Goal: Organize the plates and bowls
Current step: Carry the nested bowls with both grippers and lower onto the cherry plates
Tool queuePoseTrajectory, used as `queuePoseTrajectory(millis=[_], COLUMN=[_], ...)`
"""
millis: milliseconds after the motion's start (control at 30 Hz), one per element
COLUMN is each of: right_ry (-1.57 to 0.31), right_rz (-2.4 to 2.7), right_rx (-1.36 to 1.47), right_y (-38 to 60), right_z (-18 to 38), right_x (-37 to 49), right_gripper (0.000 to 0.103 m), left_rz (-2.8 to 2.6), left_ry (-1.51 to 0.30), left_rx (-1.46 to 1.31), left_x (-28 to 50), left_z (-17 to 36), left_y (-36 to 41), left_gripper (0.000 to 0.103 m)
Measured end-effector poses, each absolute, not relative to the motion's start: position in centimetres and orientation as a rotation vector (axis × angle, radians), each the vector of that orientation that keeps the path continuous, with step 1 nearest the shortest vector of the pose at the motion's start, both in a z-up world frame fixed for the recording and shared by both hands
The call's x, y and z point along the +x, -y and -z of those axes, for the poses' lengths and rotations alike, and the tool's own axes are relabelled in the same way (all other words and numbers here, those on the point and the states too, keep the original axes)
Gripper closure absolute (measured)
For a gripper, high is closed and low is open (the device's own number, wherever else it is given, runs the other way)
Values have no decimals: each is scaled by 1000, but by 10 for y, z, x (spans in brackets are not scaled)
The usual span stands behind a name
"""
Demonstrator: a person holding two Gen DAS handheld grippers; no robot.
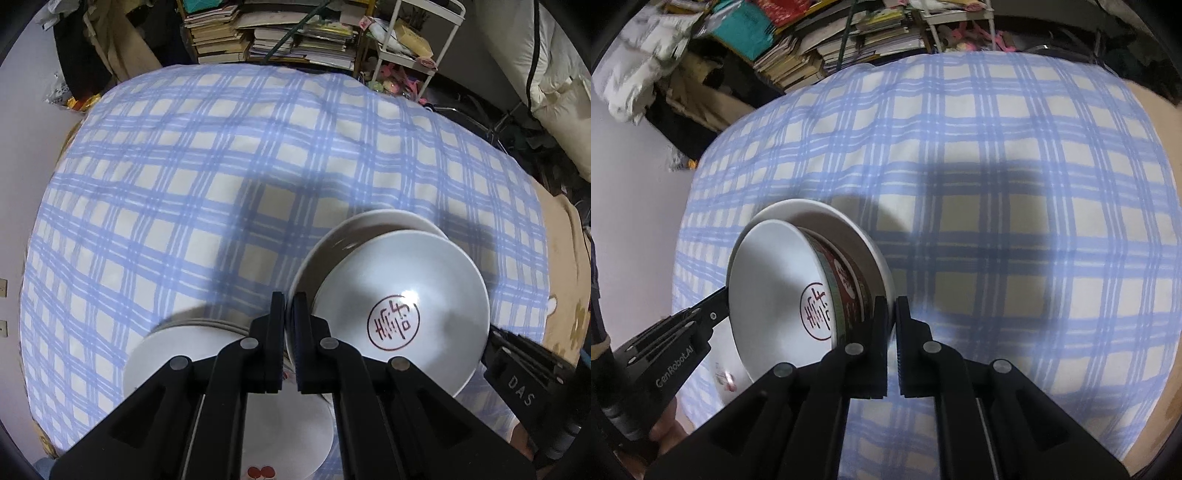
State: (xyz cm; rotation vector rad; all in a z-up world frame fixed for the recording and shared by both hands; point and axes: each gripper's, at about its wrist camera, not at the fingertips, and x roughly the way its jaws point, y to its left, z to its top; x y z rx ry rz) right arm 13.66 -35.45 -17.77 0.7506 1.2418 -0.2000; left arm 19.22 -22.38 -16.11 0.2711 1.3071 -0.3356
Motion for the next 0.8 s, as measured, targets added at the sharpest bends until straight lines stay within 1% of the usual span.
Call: queuePoseTrajectory(millis=[233,433,633,800], right_ry=[-1215,-1203,-1161,-1216], right_rz=[194,185,174,164], right_rx=[770,691,605,627], right_y=[348,324,297,279], right_z=[158,135,113,129], right_x=[134,129,119,115], right_gripper=[94,95,95,97], left_rz=[317,317,275,261], left_ry=[-1311,-1294,-1287,-1278], left_rx=[223,183,148,125], left_x=[188,171,154,147], left_z=[147,129,124,117], left_y=[205,179,152,126], left_gripper=[100,100,101,100])
